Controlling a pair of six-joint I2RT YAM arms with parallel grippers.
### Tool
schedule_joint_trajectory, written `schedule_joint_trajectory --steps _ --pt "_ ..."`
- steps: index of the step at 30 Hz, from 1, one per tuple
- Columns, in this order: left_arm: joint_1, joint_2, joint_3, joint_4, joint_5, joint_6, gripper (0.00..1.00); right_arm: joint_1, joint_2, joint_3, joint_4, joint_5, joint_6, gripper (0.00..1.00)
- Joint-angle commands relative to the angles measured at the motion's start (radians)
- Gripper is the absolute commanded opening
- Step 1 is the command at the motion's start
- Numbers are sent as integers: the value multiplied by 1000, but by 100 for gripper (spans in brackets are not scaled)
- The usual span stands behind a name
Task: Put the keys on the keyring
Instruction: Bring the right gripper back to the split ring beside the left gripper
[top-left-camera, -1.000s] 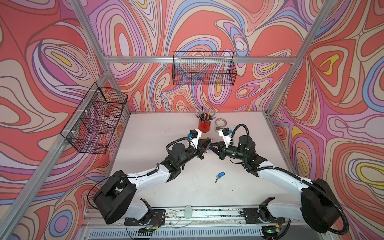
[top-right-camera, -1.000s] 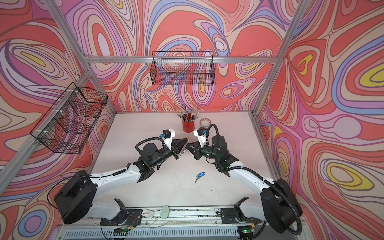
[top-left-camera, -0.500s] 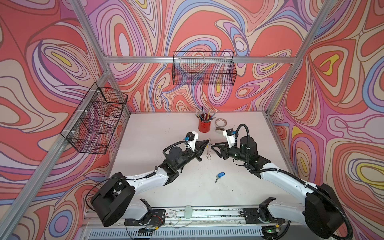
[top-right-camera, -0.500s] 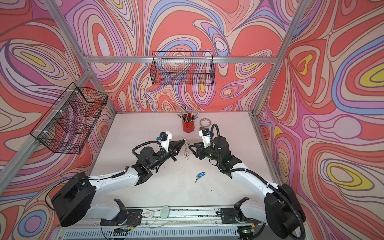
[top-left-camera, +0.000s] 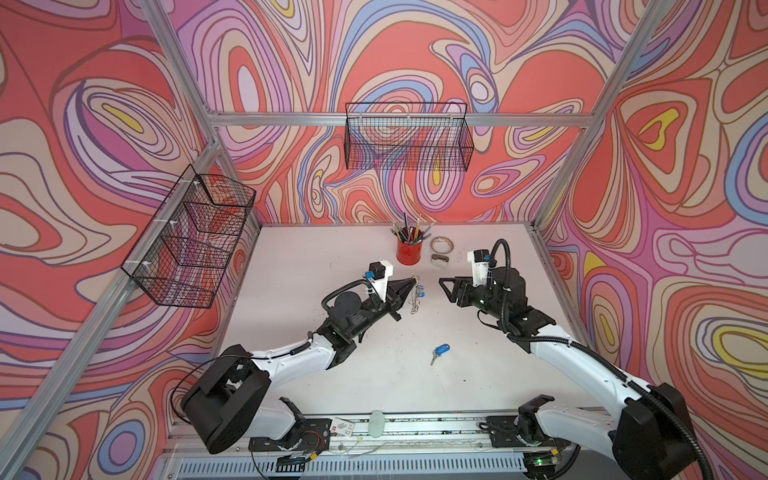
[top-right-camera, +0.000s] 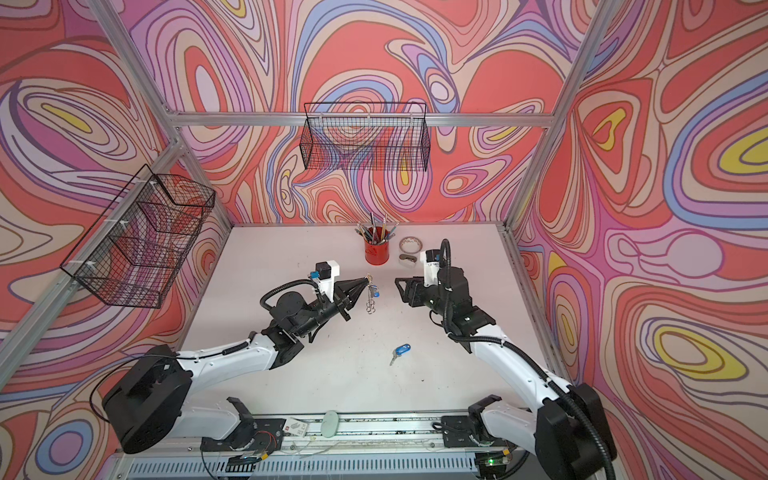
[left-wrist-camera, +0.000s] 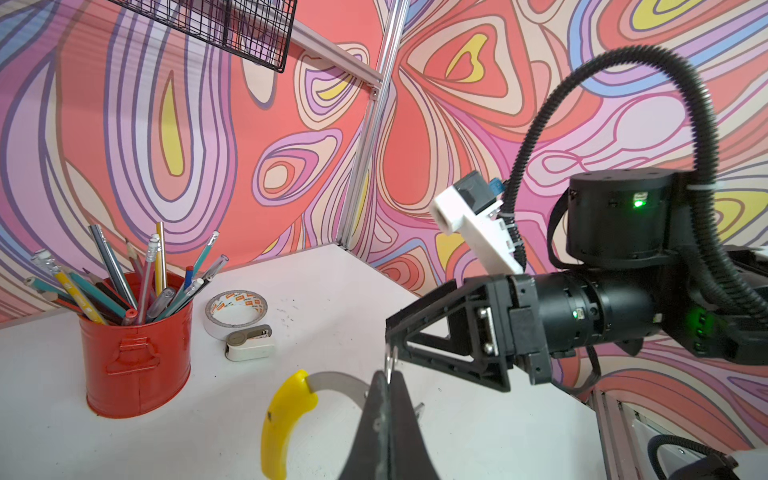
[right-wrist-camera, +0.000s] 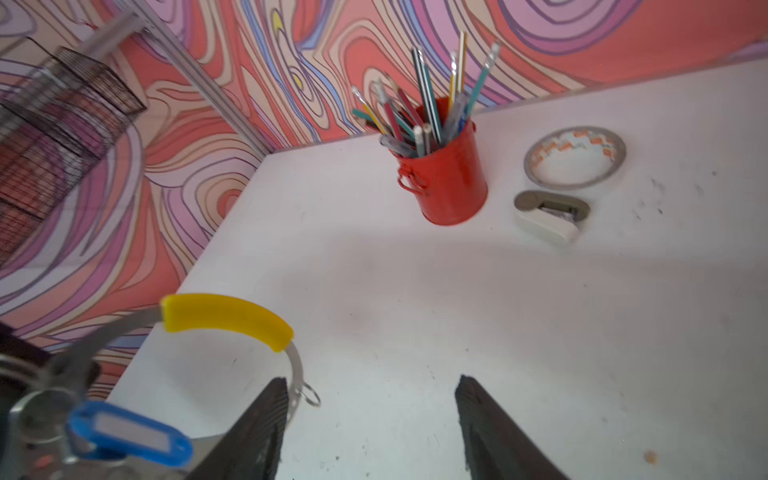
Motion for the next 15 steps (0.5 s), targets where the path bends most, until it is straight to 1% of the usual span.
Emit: schedule_joint_trajectory --steps 1,3,4,7,8,10,15 --pt "24 -24 -11 52 76 -43 0 -4 -47 -5 216 -241 34 70" --pt "32 -22 -10 52 101 -52 0 -4 -31 0 291 -360 57 71" --pt "34 -22 -9 52 111 -55 0 -4 -17 4 316 -395 72 69" --pt "38 -15 -4 52 135 -55 0 -4 36 7 413 -488 136 58" --pt "40 -11 -3 56 147 -56 0 -4 59 13 415 -501 147 52" --pt "44 -2 -3 81 160 -73 0 -4 92 17 410 -510 153 46" --pt "50 17 3 100 183 -91 0 -2 113 -12 512 -555 215 44"
